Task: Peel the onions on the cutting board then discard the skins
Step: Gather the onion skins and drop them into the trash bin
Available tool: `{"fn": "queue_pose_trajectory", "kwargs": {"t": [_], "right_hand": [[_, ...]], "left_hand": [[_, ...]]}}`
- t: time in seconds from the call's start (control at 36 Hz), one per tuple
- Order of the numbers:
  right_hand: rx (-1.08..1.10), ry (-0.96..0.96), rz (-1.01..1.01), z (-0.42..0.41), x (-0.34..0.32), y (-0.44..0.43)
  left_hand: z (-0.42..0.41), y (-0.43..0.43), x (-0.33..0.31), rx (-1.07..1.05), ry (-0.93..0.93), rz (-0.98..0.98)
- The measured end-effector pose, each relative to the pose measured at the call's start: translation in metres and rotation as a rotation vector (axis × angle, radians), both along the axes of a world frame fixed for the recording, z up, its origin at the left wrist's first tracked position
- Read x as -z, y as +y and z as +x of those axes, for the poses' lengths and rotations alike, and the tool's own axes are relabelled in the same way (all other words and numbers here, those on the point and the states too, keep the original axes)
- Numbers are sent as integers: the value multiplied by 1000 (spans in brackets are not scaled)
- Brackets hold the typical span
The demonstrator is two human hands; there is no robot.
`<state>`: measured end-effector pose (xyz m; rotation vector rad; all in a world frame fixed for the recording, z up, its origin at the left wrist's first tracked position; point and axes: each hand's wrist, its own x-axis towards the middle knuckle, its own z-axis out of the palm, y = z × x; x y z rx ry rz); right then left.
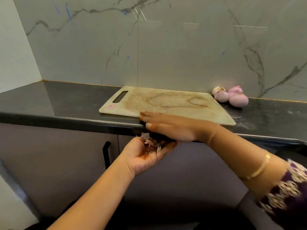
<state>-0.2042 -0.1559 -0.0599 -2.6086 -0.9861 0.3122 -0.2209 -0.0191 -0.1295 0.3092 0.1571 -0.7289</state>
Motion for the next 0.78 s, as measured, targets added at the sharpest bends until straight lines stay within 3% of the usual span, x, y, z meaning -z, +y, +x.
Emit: {"fn": "queue_pose_trajectory", "kwargs": {"t": [0.08, 0.14, 0.22, 0.28, 0.36, 0.42, 0.47, 0.53, 0.61, 0.69, 0.78], "right_hand": [[-45, 65, 146, -19, 0, -10], [39, -21, 229, -12, 5, -20], [168, -165, 13, 1, 11, -28], [94, -138, -28, -1, 13, -25], [13, 49, 250, -13, 3, -8], [84, -58, 341, 3, -1, -2], [193, -187, 244, 24, -1, 1], [263, -156, 40, 37, 3, 3], [180, -178, -75, 32, 11, 13], [-5, -150, 2, 9, 17, 24], [-42, -75, 264, -7, 20, 24]], "left_hand": [[1, 1, 1, 13, -27, -6], [1, 0, 0, 16, -31, -8], [0, 0, 0, 0, 0, -17], [-1, 0, 3, 5, -10, -44], [1, 2, 4, 7, -42, -21], [1, 2, 3, -7, -17, -10], [1, 2, 3, -27, 15, -14], [0, 4, 5, -43, 17, -4], [1, 10, 6, -60, -51, 55], [-1, 15, 5, -69, -110, 100], [-3, 17, 8, -75, -149, 119]]}}
